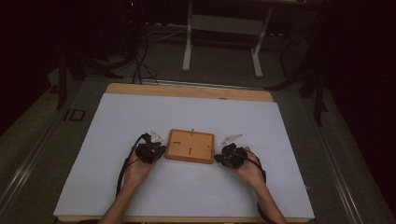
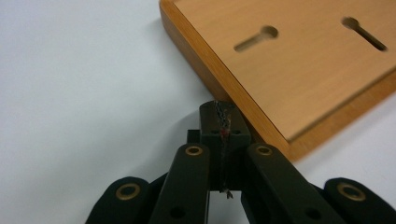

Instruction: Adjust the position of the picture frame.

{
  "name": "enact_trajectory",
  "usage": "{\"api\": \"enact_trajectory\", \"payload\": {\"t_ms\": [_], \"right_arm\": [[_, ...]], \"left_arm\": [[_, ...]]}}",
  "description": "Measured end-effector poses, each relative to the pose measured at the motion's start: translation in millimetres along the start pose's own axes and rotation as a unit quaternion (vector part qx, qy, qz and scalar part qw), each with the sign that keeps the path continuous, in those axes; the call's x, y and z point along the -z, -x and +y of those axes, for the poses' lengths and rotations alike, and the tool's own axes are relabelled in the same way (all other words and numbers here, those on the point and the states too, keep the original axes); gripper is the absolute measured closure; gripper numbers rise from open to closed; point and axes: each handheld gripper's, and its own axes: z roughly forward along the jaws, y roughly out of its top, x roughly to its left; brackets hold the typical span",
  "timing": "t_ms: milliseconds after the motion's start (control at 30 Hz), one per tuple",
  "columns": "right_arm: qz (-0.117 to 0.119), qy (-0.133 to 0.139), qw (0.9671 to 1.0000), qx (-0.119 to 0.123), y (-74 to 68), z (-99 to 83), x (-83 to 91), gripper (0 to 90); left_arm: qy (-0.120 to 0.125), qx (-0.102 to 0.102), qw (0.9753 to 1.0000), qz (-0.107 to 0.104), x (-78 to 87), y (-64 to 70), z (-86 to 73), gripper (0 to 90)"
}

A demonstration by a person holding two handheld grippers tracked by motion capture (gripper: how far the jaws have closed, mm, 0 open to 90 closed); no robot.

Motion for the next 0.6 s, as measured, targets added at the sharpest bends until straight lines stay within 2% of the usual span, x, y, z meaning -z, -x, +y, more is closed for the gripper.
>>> {"api": "enact_trajectory", "payload": {"t_ms": [133,233,400,600], "right_arm": [[-0.017,0.0,0.9998,-0.009,2.9,2.9,-1.9,90.0],[-0.027,0.003,0.9993,-0.026,6.8,3.7,-2.8,90.0],[-0.024,0.006,0.9989,-0.039,11.7,3.9,-3.3,89.9],[-0.026,0.007,0.9989,-0.038,12.1,4.2,-3.6,89.9]], "left_arm": [[-0.006,-0.006,1.0,-0.005,4.1,4.7,-3.0,90.0],[-0.007,-0.009,0.9999,-0.012,6.0,9.2,-4.4,90.0],[-0.009,-0.011,0.9998,-0.015,6.8,11.0,-4.6,90.0],[-0.007,-0.016,0.9998,-0.011,5.9,11.0,-4.3,90.0]]}}
